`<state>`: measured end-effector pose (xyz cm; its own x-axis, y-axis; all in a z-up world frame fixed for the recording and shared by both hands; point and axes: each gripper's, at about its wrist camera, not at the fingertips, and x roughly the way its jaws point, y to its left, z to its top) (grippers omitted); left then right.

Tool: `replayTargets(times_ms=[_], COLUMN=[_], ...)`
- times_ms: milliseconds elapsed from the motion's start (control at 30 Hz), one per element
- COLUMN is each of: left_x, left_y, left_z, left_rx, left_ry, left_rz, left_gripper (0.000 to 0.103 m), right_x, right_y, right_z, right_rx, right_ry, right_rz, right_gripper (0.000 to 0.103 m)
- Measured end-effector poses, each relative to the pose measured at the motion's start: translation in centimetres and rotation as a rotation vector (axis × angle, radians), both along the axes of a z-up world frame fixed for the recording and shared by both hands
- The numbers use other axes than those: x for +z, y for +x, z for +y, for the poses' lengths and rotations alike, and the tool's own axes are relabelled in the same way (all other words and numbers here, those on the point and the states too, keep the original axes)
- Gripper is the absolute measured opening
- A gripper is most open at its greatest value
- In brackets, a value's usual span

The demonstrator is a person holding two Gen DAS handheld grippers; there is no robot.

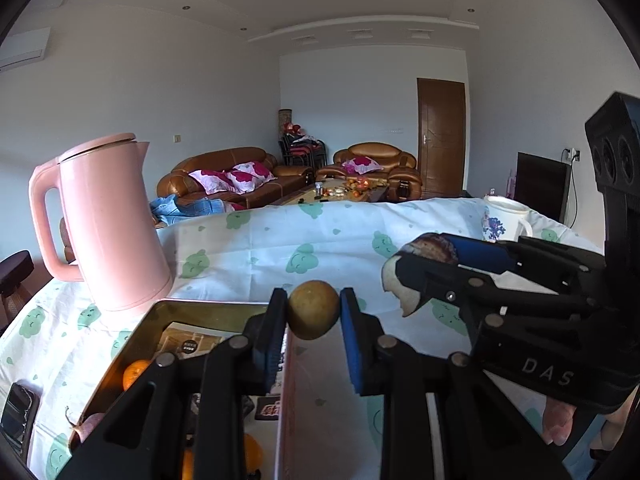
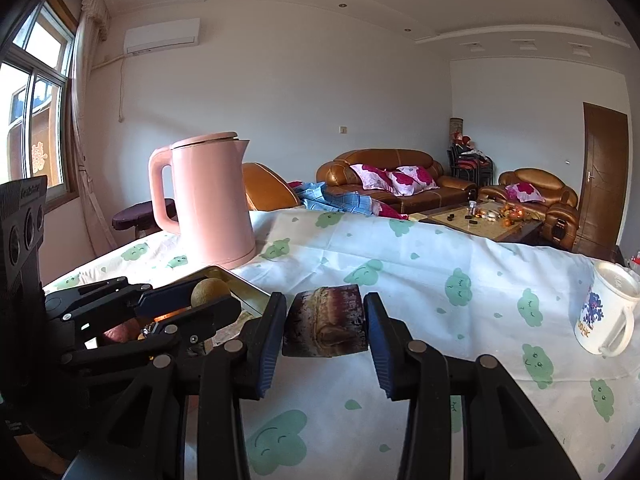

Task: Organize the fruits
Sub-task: 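Carry the yellow fruit toward the tin with the left gripper while the right carries the sugarcane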

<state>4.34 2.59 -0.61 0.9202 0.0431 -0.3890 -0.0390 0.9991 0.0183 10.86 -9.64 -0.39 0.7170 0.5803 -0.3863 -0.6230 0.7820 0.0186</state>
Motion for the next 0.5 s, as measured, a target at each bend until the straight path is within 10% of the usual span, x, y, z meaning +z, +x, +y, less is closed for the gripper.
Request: replayTargets(times_ms=[500], left_x=[0.6], left_y=[-1.9], left_z=[4.5], left_rx=[0.099], left_ry=[-0.004], left_rz=[0.006], left_gripper=[0.028], right_x=[0.9], right_y=[-1.1], right_z=[4.2], right_rx=[0.085], right_ry=[-0.010], right_rz=[-0.019], right_gripper=[0.042])
